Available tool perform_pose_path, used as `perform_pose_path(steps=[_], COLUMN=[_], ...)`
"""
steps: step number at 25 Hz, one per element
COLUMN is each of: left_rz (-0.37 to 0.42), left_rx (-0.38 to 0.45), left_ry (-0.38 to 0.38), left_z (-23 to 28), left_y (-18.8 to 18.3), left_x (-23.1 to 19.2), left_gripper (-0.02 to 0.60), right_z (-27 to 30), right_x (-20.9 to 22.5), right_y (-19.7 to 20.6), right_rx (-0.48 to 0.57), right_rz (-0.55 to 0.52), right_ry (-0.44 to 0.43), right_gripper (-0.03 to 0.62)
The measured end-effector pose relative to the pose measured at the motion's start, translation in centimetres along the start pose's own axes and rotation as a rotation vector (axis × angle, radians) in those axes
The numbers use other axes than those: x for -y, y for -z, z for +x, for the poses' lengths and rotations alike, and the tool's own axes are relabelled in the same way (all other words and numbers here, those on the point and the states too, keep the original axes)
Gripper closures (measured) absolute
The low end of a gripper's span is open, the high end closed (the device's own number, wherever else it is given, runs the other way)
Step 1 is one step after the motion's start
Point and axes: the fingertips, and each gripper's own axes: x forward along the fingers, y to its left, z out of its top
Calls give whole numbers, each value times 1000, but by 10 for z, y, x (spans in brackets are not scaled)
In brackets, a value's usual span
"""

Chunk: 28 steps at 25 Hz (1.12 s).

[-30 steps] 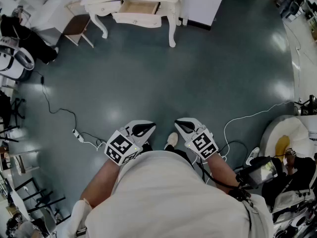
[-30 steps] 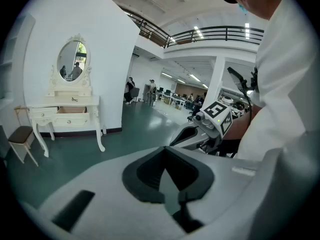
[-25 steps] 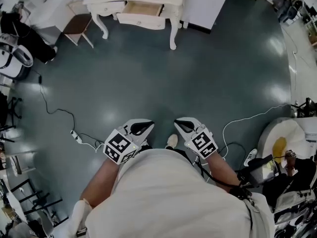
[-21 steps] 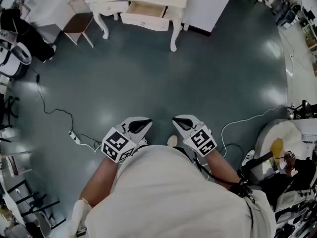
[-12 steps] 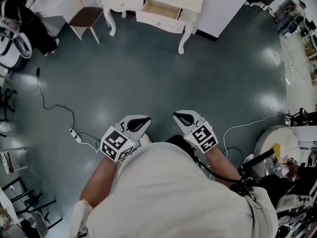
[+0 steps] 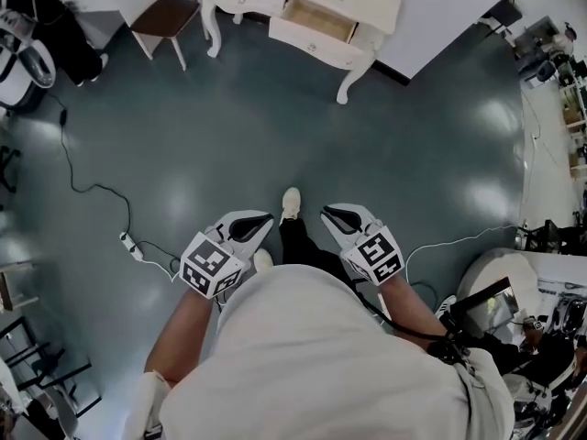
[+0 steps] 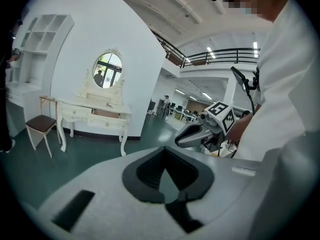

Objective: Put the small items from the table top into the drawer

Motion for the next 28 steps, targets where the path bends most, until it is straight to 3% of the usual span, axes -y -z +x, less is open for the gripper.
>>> perform_pose_path(steps=[5, 12, 17, 21, 28], left_rz=[-15, -4, -7, -19, -37], left_rx=[-18, -56, -45, -39, -20], left_ry=[-40, -76, -110, -122, -100], left_z=[25, 81, 117, 129, 119], left_y=[-35, -112, -154, -171, -186], left_x=[-65, -153, -208, -248, -341], left_gripper=[580, 580, 578, 560, 581], right_z=[52, 110, 147, 179, 249], right_x=[69, 181, 248, 284, 321], right_y=[-33, -103, -122, -136, -176], right_rx=[18, 63, 54, 44, 22], right_rz=[-3, -33, -44, -48, -25], right_ry=[-33, -84, -117, -120, -74], right_gripper=[563, 571, 572, 572, 572])
